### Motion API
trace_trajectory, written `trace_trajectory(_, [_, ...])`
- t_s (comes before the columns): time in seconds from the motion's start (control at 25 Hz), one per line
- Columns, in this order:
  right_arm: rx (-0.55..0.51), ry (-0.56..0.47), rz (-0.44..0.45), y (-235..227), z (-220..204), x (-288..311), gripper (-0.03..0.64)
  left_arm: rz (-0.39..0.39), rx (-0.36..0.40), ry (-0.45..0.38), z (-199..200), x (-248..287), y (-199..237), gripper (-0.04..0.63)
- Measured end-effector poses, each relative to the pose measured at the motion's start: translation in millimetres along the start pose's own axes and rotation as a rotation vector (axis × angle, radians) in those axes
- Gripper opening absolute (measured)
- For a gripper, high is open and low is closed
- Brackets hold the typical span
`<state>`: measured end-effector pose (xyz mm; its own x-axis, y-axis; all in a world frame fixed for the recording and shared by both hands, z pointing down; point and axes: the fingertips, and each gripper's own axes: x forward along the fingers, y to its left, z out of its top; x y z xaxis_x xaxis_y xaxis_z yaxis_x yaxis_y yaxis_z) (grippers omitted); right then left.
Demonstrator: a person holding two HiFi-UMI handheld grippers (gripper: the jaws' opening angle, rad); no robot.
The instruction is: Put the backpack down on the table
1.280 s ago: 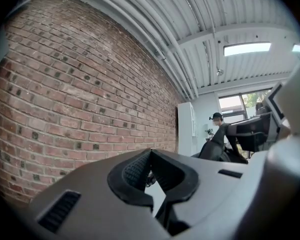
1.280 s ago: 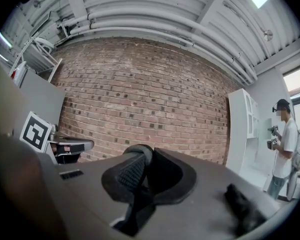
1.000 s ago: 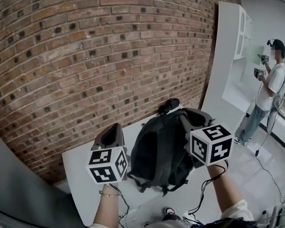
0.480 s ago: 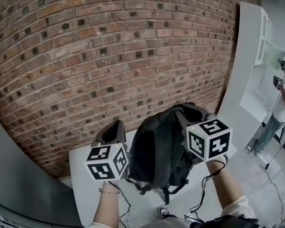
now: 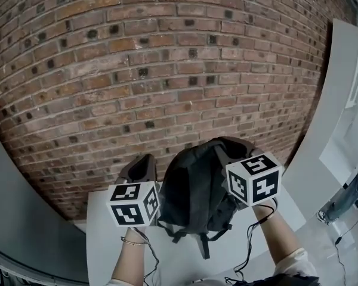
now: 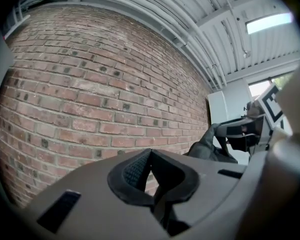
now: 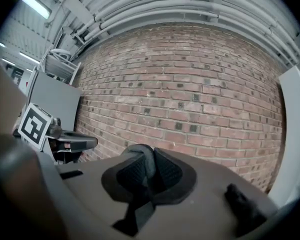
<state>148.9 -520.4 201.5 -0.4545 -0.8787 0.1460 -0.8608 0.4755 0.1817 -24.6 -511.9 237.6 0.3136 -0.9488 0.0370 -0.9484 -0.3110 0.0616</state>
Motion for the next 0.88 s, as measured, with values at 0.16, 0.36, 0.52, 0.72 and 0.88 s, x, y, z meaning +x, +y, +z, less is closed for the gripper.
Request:
trace_trajectory(0.16, [-0.007,0.012,0.050,-16,-1,45,0.051,0.055,-0.003,0.021,-2,32,18,0.012])
trace_trajectory(0.36, [-0.012,0.029,0.115,-31,-3,100,0.051,0.113,0.000,0.039,-1,69,38,0.012])
trace_trajectory(0.52, [-0.037,0.019,0.157,-35,1,136,0.051,0.144,0.005,0.035,4,92,49,0.012])
trace_trajectory(0.72, [-0.067,0.037,0.213,-22,-16,172,0.051,0.171,-0.012,0.056,-10,112,60,0.012])
trace_trajectory(0.88, [-0.048,0.035,0.242,-11,-23,178,0.051,0.181,-0.049,0.108,-35,116,65,0.012])
